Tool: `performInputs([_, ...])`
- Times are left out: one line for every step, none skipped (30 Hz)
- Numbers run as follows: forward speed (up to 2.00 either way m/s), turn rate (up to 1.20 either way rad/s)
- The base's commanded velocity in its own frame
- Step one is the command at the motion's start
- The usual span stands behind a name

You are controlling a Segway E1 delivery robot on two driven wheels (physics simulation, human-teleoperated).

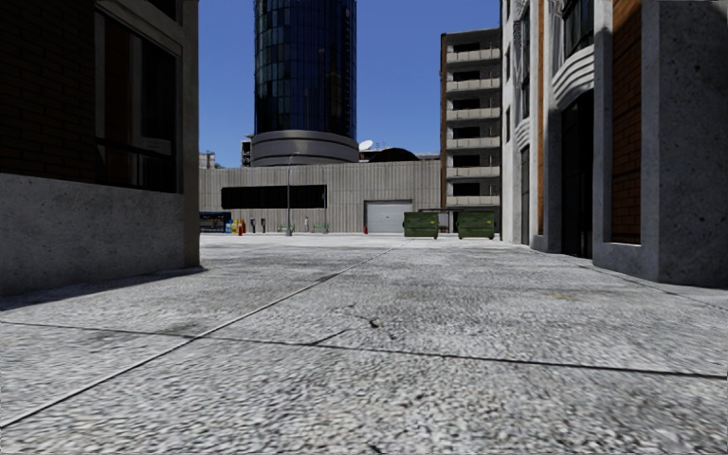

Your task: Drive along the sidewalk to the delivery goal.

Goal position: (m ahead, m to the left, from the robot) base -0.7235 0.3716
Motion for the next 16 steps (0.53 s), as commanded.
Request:
performInputs([0.00, 0.00])
performInputs([0.00, 0.00])
performInputs([0.00, 0.00])
performInputs([0.00, 0.00])
performInputs([0.00, 0.00])
performInputs([0.00, 0.00])
performInputs([0.00, 0.00])
performInputs([0.00, 0.00])
performInputs([0.00, 0.00])
performInputs([0.00, 0.00])
performInputs([0.00, 0.00])
performInputs([0.00, 0.00])
performInputs([0.00, 0.00])
performInputs([0.00, 0.00])
performInputs([0.00, 0.00])
performInputs([0.00, 0.00])
